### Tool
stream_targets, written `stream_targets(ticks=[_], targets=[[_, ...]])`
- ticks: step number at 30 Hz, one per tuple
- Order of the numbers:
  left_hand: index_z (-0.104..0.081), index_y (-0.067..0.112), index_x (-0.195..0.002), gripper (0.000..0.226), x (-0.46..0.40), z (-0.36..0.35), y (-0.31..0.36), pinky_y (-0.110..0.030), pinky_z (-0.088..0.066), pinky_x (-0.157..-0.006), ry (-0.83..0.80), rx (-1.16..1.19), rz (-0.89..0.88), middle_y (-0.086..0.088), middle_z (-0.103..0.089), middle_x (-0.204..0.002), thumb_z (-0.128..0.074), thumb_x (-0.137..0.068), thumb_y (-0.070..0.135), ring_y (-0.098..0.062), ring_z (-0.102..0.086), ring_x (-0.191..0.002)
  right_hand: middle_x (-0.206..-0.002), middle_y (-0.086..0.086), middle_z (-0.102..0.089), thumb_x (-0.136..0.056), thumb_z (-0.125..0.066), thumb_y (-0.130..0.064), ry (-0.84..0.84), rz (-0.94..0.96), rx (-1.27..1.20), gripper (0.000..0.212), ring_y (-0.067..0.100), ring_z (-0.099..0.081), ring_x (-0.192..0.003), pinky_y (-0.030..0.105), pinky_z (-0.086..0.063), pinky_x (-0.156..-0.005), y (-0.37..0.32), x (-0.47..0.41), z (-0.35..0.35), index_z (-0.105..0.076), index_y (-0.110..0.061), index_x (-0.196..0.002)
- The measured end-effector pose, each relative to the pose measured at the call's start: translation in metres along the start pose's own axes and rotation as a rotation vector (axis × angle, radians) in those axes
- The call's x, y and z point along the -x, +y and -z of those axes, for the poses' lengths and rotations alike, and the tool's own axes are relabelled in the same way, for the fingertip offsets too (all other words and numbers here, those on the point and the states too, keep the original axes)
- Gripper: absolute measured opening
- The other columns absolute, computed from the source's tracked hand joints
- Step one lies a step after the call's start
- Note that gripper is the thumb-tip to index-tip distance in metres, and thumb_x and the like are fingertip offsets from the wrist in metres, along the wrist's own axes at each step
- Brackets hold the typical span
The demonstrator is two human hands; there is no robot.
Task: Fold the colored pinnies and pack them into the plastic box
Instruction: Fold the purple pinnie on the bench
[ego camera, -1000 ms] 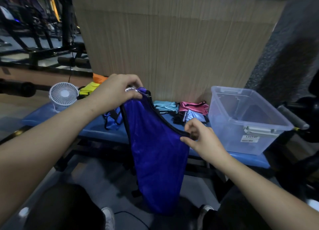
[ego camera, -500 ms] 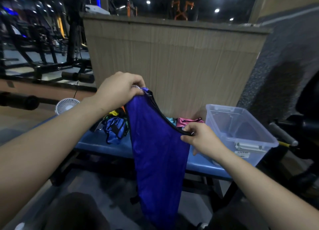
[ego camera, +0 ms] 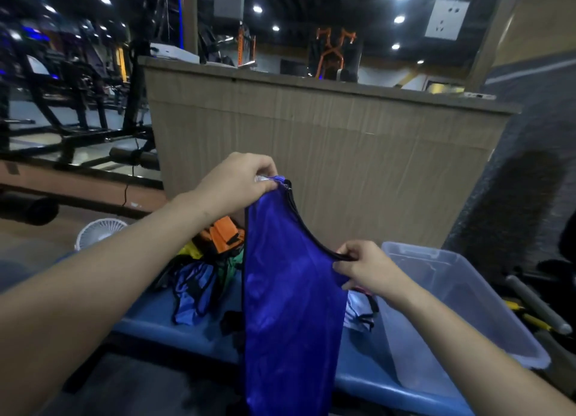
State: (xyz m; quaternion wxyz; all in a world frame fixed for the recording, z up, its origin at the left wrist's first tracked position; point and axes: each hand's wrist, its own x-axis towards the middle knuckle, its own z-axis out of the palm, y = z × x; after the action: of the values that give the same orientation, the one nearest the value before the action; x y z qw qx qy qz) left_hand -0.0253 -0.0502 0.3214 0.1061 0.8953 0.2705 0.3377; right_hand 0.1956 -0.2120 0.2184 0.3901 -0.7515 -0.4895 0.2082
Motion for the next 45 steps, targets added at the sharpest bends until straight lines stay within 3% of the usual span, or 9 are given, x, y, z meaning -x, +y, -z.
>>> stream_targets(ticks=[4,7,9,13,22,30,36,41,45], targets=[[-0.072,0.022,-0.094,0.008,-0.054,-0.013,-0.012,-0.032,-0.05,-0.076,-0.016,-0.05,-0.009,0.004,-0.07,-0.091,-0.069,-0.091,0.028,-0.015,-0.063,-0.09,-0.075,0.012,-0.069,-0.083,-0.066,-0.01,0.038,-0.008,-0.053,0.006,0.031,-0.071,-0.066,0.058,-0.059,-0.074,0.006,-0.052,0.01,-0.064,-0.01,-0.078],[-0.073,0.021,-0.096,0.01,-0.085,-0.027,-0.022,-0.033,-0.051,-0.083,-0.012,-0.064,-0.022,0.001,-0.072,-0.095,-0.069,-0.091,0.029,-0.017,-0.064,-0.094,-0.083,0.016,-0.073,-0.084,-0.066,-0.01,0.063,-0.016,-0.06,0.005,0.033,-0.073,-0.07,0.049,-0.062,-0.071,0.011,-0.081,0.016,-0.065,-0.011,-0.079],[-0.073,0.022,-0.095,0.011,-0.103,-0.038,-0.029,-0.033,-0.051,-0.082,-0.012,-0.062,-0.014,0.002,-0.071,-0.096,-0.069,-0.091,0.031,-0.017,-0.063,-0.094,-0.087,0.019,-0.073,-0.086,-0.065,-0.008,0.074,-0.02,-0.051,0.006,0.033,-0.073,-0.069,0.04,-0.06,-0.063,0.014,-0.096,0.018,-0.065,-0.01,-0.08],[-0.072,0.021,-0.097,0.012,-0.136,-0.059,-0.042,-0.029,-0.047,-0.08,-0.011,-0.078,-0.012,0.001,-0.07,-0.097,-0.068,-0.091,0.03,-0.018,-0.062,-0.095,-0.084,0.016,-0.073,-0.085,-0.066,-0.009,0.097,-0.02,-0.072,0.004,0.034,-0.073,-0.074,0.052,-0.061,-0.074,0.027,-0.127,0.022,-0.065,-0.009,-0.081],[-0.072,0.012,-0.097,0.011,-0.176,-0.087,-0.07,-0.029,-0.044,-0.077,-0.006,-0.057,-0.022,-0.003,-0.069,-0.097,-0.068,-0.092,0.022,-0.02,-0.061,-0.094,-0.072,0.008,-0.064,-0.085,-0.07,-0.006,0.138,-0.04,-0.077,0.013,0.027,-0.07,-0.067,0.052,-0.061,-0.074,0.043,-0.188,0.023,-0.065,-0.013,-0.075],[-0.069,0.015,-0.097,0.01,-0.186,-0.099,-0.085,-0.029,-0.037,-0.079,0.045,-0.066,-0.046,0.002,-0.057,-0.097,-0.067,-0.093,0.024,-0.016,-0.054,-0.095,-0.072,0.006,-0.069,-0.083,-0.07,-0.008,0.201,-0.03,-0.085,0.015,0.024,-0.072,-0.069,0.051,-0.062,-0.075,0.054,-0.214,0.009,-0.066,-0.018,-0.073],[-0.072,0.009,-0.1,0.015,-0.172,-0.1,-0.094,-0.026,-0.037,-0.079,0.042,-0.086,-0.067,-0.009,-0.062,-0.1,-0.07,-0.091,0.02,-0.023,-0.057,-0.097,-0.071,0.005,-0.07,-0.079,-0.071,-0.011,0.173,-0.021,-0.059,0.007,0.022,-0.07,-0.07,0.052,-0.06,-0.078,0.06,-0.211,-0.001,-0.068,-0.016,-0.074],[-0.072,0.012,-0.099,0.012,-0.14,-0.104,-0.089,-0.025,-0.035,-0.077,0.023,-0.055,-0.082,-0.002,-0.06,-0.095,-0.068,-0.092,0.02,-0.016,-0.055,-0.092,-0.077,0.01,-0.071,-0.081,-0.069,-0.006,0.148,-0.04,-0.05,0.007,0.023,-0.071,-0.072,0.049,-0.061,-0.077,0.067,-0.194,-0.01,-0.068,-0.012,-0.079],[-0.071,0.012,-0.098,0.011,-0.106,-0.11,-0.085,-0.032,-0.043,-0.08,-0.024,-0.05,-0.134,-0.002,-0.06,-0.095,-0.067,-0.092,0.021,-0.019,-0.058,-0.094,-0.074,0.011,-0.07,-0.081,-0.069,-0.001,0.111,-0.07,-0.005,0.012,0.024,-0.069,-0.067,0.042,-0.059,-0.073,0.077,-0.17,-0.018,-0.066,-0.013,-0.081]])
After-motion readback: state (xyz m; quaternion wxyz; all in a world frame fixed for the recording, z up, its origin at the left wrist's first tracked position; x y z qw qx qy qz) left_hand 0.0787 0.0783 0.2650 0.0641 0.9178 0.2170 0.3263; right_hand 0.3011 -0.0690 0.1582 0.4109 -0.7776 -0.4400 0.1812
